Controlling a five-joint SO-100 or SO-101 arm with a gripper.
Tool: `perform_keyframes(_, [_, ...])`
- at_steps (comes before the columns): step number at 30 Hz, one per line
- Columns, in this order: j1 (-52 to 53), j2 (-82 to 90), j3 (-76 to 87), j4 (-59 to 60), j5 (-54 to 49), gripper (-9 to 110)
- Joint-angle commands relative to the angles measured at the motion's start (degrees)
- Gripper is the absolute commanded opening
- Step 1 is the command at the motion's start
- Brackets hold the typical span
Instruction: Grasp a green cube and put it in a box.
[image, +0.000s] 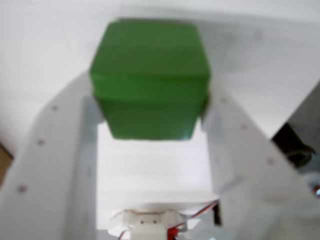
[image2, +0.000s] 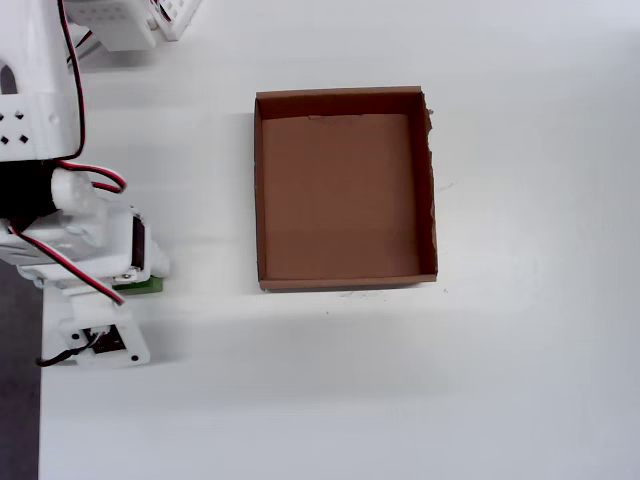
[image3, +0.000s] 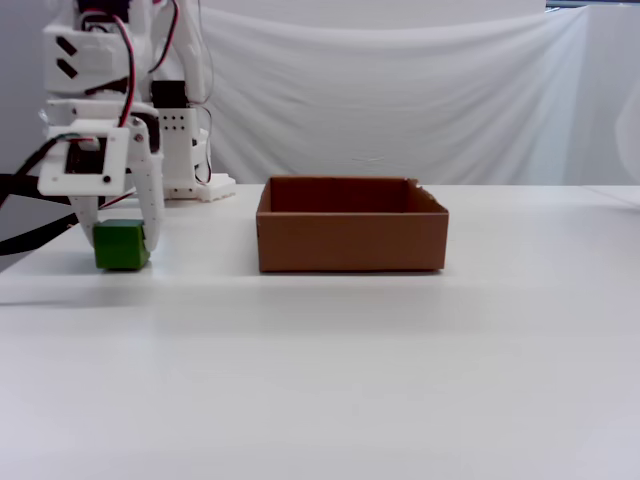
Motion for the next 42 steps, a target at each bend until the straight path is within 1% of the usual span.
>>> perform_keyframes(1, [-0.4,0.7,-2.7,0.4,0.1,15])
perform_keyframes(2, [-1.0,0.7,-8.6,6.8,1.0,14])
perform_keyframes(4, [-1.5,0.7,-11.2,9.8,1.5,14])
perform_keyframes(12, [-5.8,0.9,-21.8,20.7,6.9,13])
perform_keyframes(23, [-19.2,-1.8,-36.0,31.4,19.5,13])
perform_keyframes(26, [-23.6,-3.7,-39.1,32.7,23.5,14])
perform_keyframes(33, [-33.7,-7.0,-40.5,31.6,32.9,14])
perform_keyframes(37, [-38.3,-8.3,-39.8,30.6,36.4,14])
perform_keyframes(42, [-42.0,-8.3,-34.8,25.8,38.7,14])
